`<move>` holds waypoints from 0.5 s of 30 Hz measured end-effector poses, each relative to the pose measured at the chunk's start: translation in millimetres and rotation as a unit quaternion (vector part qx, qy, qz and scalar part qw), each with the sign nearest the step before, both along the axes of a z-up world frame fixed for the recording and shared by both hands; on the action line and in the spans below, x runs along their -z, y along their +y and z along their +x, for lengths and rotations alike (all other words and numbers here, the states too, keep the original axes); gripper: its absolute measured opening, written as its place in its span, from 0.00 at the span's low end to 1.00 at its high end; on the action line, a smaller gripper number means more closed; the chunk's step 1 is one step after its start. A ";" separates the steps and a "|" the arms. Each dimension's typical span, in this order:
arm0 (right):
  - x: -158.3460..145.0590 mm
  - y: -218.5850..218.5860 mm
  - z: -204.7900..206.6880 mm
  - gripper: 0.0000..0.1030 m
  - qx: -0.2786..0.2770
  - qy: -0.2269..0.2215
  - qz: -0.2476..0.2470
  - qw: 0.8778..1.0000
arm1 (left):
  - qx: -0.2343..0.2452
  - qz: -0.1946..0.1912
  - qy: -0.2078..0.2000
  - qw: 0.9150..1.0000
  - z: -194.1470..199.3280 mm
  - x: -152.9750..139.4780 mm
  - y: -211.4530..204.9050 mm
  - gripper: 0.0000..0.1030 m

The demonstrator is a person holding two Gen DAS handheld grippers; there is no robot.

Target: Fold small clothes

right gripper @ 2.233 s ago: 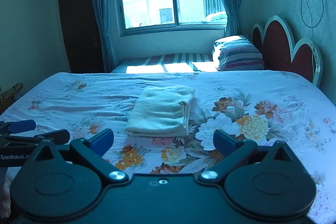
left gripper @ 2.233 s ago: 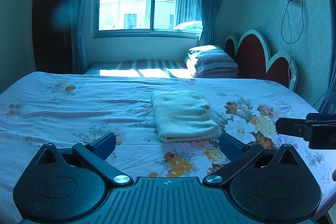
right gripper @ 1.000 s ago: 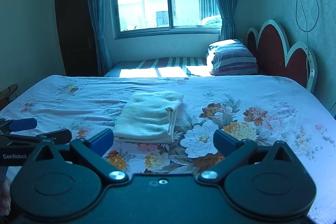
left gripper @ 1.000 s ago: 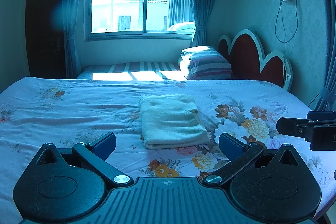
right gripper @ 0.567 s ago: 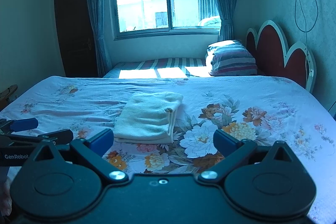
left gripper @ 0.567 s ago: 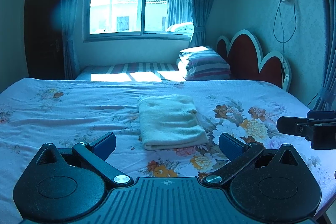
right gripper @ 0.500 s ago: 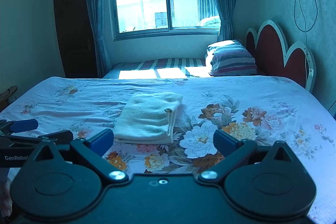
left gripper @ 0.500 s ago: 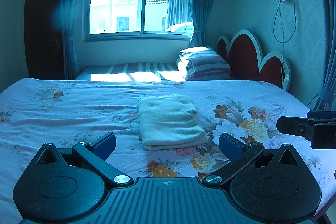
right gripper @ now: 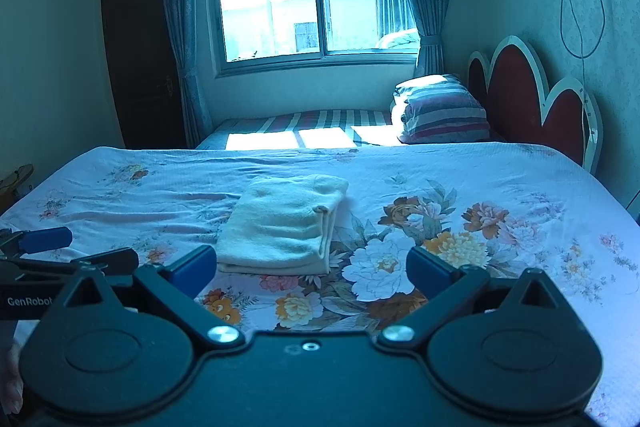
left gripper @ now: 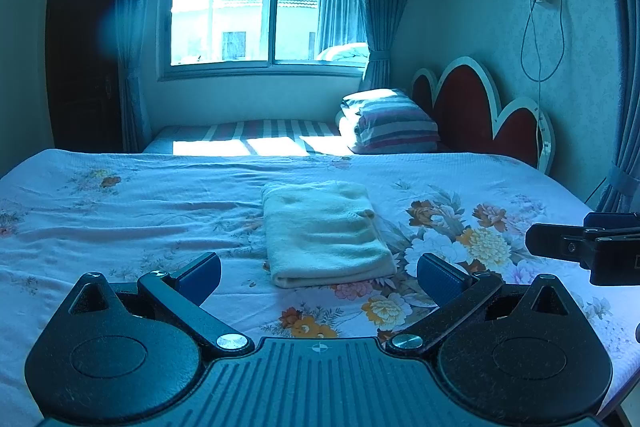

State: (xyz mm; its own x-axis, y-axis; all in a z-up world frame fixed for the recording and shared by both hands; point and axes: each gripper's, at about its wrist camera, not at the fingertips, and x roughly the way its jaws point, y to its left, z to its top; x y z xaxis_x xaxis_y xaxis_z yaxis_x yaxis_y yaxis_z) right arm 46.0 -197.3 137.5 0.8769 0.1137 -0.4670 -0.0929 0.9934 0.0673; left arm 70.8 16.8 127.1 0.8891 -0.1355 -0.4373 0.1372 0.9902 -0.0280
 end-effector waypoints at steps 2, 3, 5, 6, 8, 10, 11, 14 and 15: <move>0.2 -0.8 -0.1 0.99 0.000 -0.001 0.001 1.000 | 0.000 0.000 0.000 1.000 0.3 -0.2 0.0 1.00; 0.5 -1.2 0.2 0.99 0.001 0.000 0.001 1.000 | 0.001 0.000 0.000 1.000 0.3 -0.2 0.0 1.00; 1.0 -1.5 -0.5 0.99 0.001 0.000 0.000 1.000 | 0.002 0.001 -0.001 1.000 1.1 -0.4 -0.1 1.00; 1.0 -1.6 -0.5 0.99 0.002 0.000 0.001 1.000 | 0.002 0.000 0.000 1.000 1.1 -0.3 -0.2 1.00; 1.2 -1.4 -0.5 0.99 0.002 0.000 0.000 1.000 | 0.001 0.000 0.000 1.000 1.0 -0.4 -0.3 1.00; 1.1 -1.4 -0.4 0.99 0.002 0.000 0.001 1.000 | 0.001 0.000 -0.001 1.000 1.2 -0.3 -0.3 1.00; 1.3 -1.3 -0.4 0.99 0.001 0.000 0.001 1.000 | 0.000 0.000 0.000 1.000 1.6 0.0 -0.4 1.00; 1.5 -1.2 -0.5 0.99 0.001 0.000 0.000 1.000 | 0.001 0.001 0.000 1.000 1.7 0.4 -0.2 1.00; 1.4 -1.4 -0.3 0.99 0.001 0.001 0.000 1.000 | 0.001 0.002 0.000 1.000 2.0 0.4 -0.3 1.00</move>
State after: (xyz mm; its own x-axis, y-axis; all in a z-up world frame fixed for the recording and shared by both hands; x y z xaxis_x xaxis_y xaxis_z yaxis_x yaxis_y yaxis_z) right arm 45.6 -198.7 136.1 0.8765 0.1116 -0.4683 -0.0901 0.9936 0.0681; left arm 72.8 16.4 126.7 0.8889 -0.1360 -0.4374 0.1395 0.9899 -0.0244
